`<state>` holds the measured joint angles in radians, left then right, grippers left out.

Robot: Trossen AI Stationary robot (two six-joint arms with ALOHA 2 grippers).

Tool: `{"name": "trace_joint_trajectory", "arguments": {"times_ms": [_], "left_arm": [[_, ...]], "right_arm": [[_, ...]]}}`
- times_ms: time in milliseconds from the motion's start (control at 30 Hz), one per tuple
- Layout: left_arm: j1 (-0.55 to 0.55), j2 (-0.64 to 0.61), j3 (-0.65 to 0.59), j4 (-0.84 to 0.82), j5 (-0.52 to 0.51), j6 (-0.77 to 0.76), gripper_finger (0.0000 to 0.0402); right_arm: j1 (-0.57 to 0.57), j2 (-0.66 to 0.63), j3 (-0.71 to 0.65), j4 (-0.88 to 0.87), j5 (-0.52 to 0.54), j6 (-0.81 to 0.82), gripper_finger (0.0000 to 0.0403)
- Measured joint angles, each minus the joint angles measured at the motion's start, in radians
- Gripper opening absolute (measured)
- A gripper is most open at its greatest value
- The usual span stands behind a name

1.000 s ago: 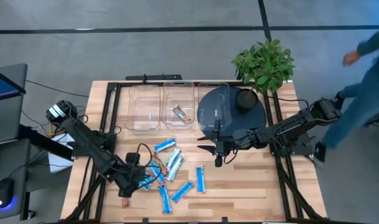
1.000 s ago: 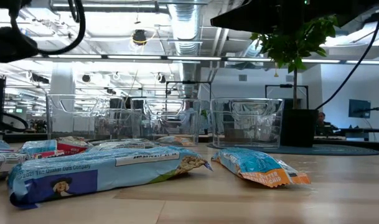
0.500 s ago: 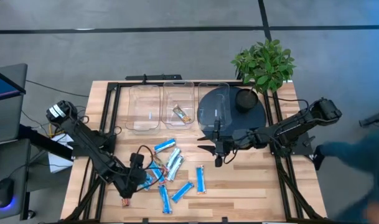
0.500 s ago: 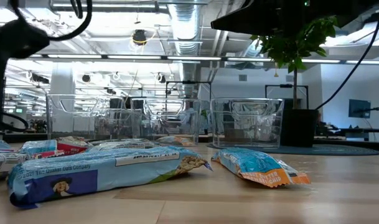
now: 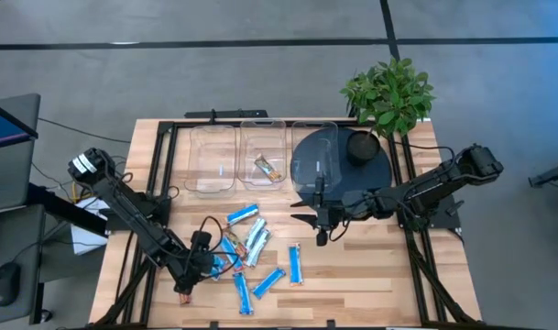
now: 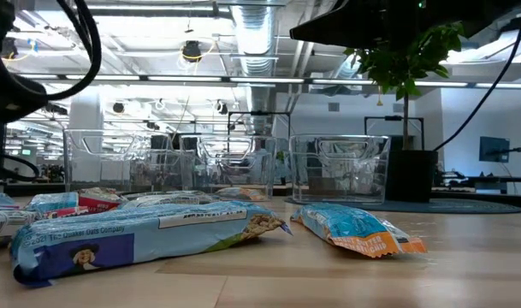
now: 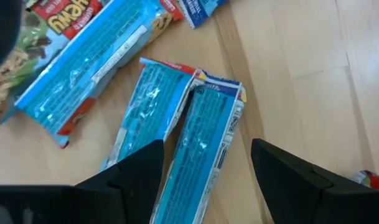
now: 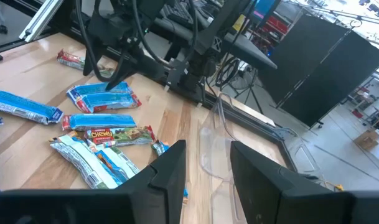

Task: Pick and place Granola Bars by type
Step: Put the blue granola bar into the left transparent bin

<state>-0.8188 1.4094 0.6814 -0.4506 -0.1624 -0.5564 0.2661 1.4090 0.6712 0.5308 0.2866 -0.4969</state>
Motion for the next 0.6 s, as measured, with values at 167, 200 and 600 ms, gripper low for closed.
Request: {"name": "trace_joint_trajectory", "arguments": {"times_ms": [167,200,600], "left_arm": [[0.0,0.0,-0.02,0.02,-0.001,-0.005,0.0238],[0.0,0.0,-0.02,0.02,-0.001,-0.005,0.0238],[0.0,0.0,-0.018,0.023,0.016,-0.001,0.0238]], "right_arm": [[0.0,0.0,0.0,0.0,0.0,0.0,0.0118],[0.0,0.0,0.0,0.0,0.0,0.0,0.0118],[0.0,0.0,0.0,0.0,0.0,0.0,0.0118]]}}
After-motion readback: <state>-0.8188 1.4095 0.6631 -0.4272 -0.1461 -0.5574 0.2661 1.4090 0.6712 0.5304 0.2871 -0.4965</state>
